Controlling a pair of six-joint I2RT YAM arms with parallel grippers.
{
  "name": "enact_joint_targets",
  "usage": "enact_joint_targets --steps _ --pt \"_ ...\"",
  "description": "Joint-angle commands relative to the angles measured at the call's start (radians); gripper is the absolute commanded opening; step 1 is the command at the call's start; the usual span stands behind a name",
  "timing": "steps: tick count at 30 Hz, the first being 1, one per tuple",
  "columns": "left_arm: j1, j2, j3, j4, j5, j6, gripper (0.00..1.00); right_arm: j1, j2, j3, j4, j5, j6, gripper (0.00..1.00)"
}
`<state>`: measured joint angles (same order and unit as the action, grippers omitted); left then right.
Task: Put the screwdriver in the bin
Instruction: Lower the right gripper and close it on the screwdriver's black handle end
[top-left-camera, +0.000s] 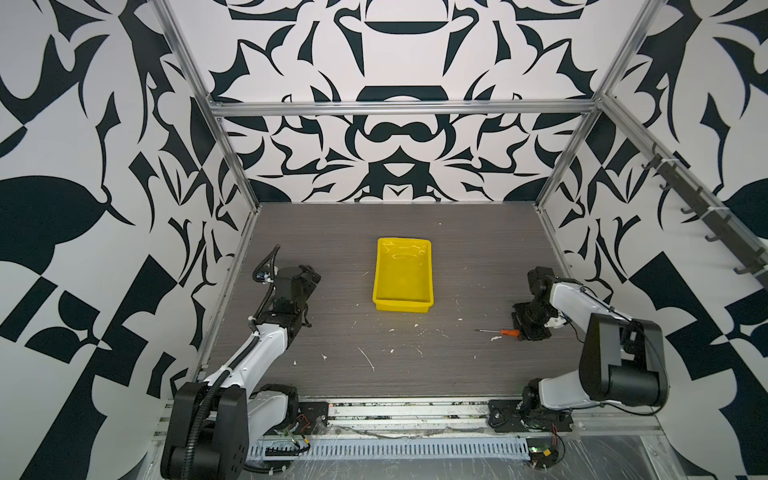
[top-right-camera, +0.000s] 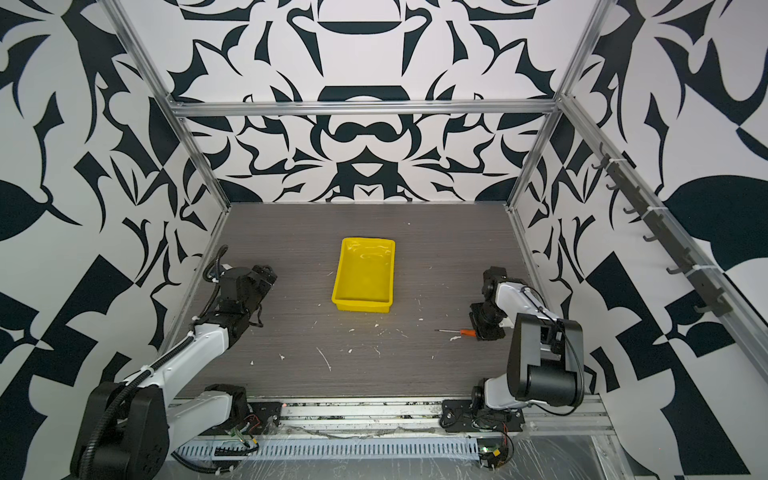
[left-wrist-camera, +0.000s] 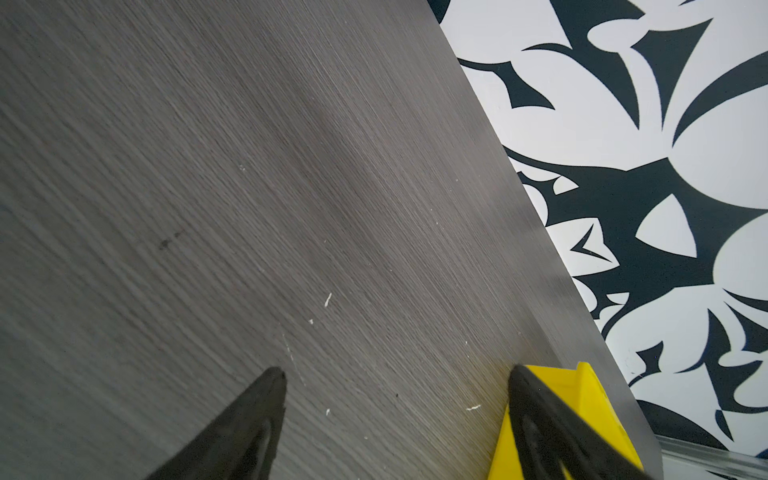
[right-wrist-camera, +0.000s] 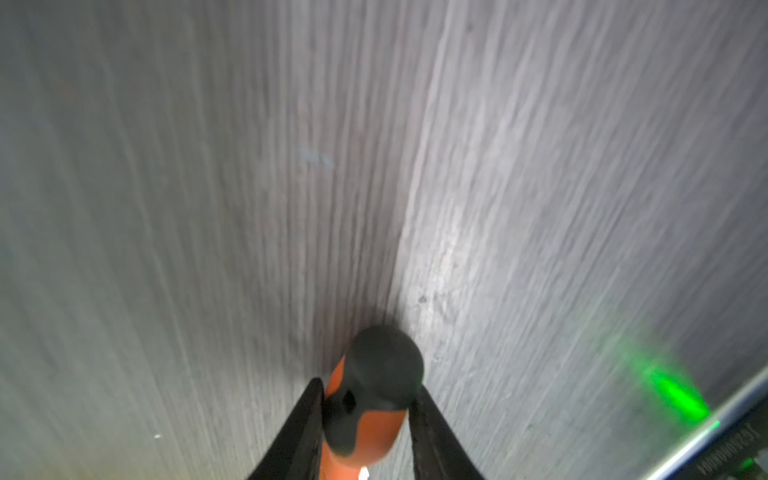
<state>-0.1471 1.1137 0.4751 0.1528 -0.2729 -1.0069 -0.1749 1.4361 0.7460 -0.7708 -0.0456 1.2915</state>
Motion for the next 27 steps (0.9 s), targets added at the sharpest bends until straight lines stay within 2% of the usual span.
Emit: enact_joint_targets --steps 1,4,9,14,16,19,23,27 --pt "0.0 -0.004 -0.003 0.003 -0.018 -0.019 0.87 -0.003 -0.045 -0.034 -0.011 0.039 -0.006 0.35" --pt "-0.001 -0.011 0.002 -0.007 -0.011 -0.016 0.86 -0.002 -0.066 -0.059 -0.007 0.052 -0.019 0.29" --pt "0.0 -0.017 -0.009 0.002 -0.022 -0.024 0.86 -0.003 -0.077 -0.092 0.012 0.046 -0.032 0.31" --pt "0.0 -0.015 -0.002 -0.003 -0.007 -0.018 0.86 -0.003 -0.057 -0.098 0.017 0.009 -0.047 0.19" --pt "0.0 -0.018 -0.003 -0.005 -0.013 -0.019 0.86 -0.002 -0.063 -0.1 0.016 0.01 -0.046 0.17" --pt "0.0 -0.029 -0.005 -0.009 -0.011 -0.017 0.86 -0.003 -0.075 -0.071 -0.013 0.03 -0.065 0.17" --pt "0.0 -0.031 -0.015 0.005 -0.02 -0.025 0.86 -0.003 -0.114 -0.024 -0.055 0.061 -0.096 0.12" --pt "0.0 -0.023 -0.005 -0.001 -0.003 -0.023 0.86 -0.002 -0.167 0.037 -0.099 0.163 -0.157 0.09"
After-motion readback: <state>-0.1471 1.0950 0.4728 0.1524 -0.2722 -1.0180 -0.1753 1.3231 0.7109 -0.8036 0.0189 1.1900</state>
